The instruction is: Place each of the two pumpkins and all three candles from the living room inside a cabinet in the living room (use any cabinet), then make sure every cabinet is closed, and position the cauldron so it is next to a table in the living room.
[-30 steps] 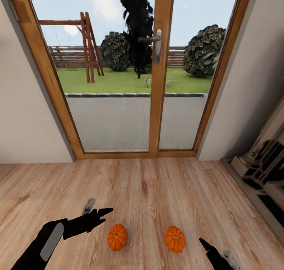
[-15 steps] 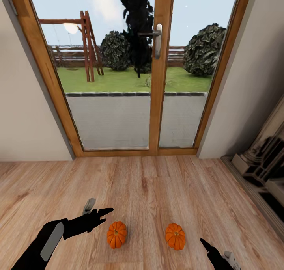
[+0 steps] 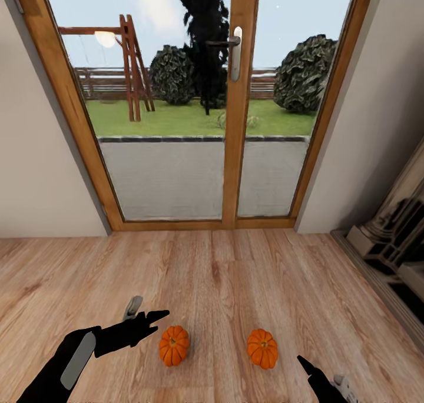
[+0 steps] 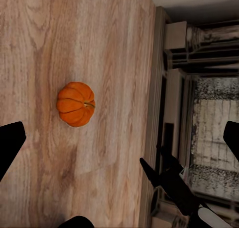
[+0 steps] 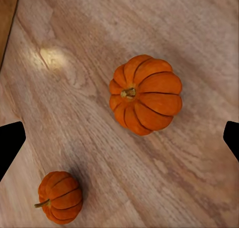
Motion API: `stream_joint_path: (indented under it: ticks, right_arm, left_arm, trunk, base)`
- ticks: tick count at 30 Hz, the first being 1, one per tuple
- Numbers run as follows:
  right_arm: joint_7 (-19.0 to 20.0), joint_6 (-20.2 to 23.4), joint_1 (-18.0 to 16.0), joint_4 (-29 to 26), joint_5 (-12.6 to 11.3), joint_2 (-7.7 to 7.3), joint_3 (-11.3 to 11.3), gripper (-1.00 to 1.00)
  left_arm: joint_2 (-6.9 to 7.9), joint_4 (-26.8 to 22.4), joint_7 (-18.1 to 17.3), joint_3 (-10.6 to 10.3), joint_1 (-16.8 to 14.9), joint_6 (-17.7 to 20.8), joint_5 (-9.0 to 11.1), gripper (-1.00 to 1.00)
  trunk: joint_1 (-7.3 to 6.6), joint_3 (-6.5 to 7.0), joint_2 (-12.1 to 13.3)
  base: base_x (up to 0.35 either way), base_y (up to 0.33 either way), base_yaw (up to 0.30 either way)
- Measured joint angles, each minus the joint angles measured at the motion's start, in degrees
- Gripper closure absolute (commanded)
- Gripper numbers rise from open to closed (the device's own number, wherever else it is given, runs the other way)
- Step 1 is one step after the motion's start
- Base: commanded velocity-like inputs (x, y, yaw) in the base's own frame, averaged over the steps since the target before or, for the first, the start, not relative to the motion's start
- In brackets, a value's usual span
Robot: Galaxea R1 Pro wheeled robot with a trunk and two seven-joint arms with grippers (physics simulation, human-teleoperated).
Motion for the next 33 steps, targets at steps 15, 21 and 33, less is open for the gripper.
stream_joint_path:
  ticks: [15, 21, 33]
  right_arm:
    - [0.22, 5.28, -0.53, -0.42, -0.27, -0.47, 0.05, -1.0]
    - [0.32, 5.35, -0.53, -0.46, -0.77, -0.51, 0.05, -1.0]
    - [3.27, 6.23, -0.54, -0.86, -0.85, -0.48, 0.09, -1.0]
  left_arm:
    - [-0.12, 0.0, 0.0, 0.0, 0.0, 0.1, 0.0, -1.0]
    - [-0.01, 0.0, 0.0, 0.06, 0.0, 0.1, 0.0, -1.0]
    - [0.0, 0.03, -5.81, 0.14, -0.01, 0.37, -0.01, -1.0]
  trunk:
    - [3.3, -2.69, -6.02]
    - [4.61, -3.77, -8.42]
    - [5.72, -4.67, -10.44]
  base:
    - [0.0, 0.0, 0.0]
    - [0.0, 0.0, 0.0]
    - [0.0, 0.0, 0.0]
